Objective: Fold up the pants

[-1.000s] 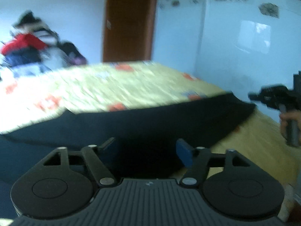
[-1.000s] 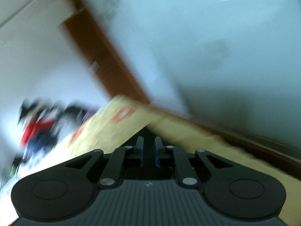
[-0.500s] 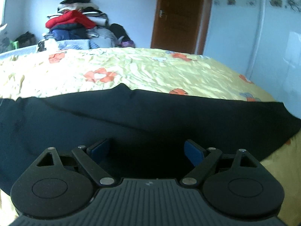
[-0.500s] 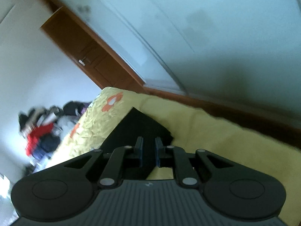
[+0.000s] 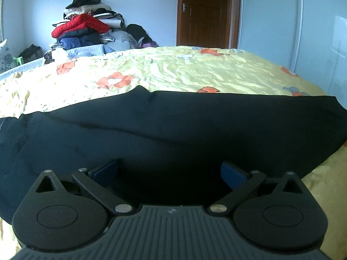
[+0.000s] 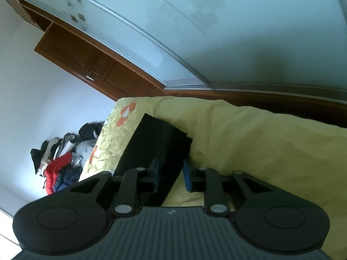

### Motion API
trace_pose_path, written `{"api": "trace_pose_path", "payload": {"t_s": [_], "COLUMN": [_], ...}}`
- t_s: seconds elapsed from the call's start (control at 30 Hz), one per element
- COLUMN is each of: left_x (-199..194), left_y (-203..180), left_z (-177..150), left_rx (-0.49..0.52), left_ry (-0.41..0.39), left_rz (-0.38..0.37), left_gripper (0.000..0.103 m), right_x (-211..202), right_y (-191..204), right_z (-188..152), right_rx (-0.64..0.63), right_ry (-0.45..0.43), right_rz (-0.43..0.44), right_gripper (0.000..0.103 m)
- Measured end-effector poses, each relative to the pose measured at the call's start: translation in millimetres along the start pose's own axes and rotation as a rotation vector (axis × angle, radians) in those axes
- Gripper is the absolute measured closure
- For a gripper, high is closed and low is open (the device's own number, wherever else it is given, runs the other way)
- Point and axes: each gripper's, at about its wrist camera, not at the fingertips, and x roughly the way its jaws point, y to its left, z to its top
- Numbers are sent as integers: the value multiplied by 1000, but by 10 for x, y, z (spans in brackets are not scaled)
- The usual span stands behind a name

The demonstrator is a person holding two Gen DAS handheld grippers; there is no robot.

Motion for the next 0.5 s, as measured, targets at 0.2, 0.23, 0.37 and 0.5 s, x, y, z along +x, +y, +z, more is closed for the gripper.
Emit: {"api": "trace_pose_path", "payload": {"t_s": [0.2, 0.23, 0.37, 0.5], "left_x": [11, 11, 12, 15], "left_y": [12, 13, 10, 6], "left_z": [3, 3, 4, 4], "left_rx": [-9, -9, -12, -8], "left_ry": [2, 2, 3, 4], "left_rz": [-6, -6, -7, -4], "left_gripper": [0, 0, 0, 0], "right_x": [-33, -38, -17, 15], "right_y": [224, 260, 247, 240], "right_z": [-42, -52, -70, -50], "right_rx": [-97, -117, -148, -161], "right_ry": [-13, -17, -36, -55], "right_rz": [42, 32, 33, 52], "right_gripper": [14, 14, 15, 15]}}
